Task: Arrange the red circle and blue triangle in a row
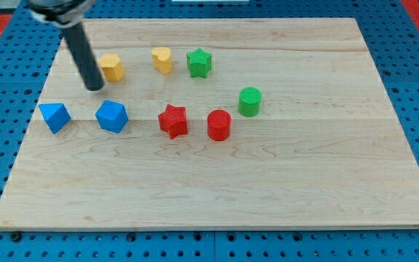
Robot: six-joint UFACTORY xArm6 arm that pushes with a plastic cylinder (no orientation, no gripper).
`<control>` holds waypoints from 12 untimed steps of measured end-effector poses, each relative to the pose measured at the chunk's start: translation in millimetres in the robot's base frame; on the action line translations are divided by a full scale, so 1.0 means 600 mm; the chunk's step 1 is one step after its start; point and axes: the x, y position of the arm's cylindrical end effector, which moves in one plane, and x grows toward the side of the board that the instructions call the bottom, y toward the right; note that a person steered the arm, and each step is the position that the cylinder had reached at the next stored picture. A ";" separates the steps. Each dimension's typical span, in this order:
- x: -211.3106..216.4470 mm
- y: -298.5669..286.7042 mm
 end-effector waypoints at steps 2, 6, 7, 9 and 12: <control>0.006 0.044; 0.022 0.445; -0.024 0.446; 0.174 0.559; 0.232 0.364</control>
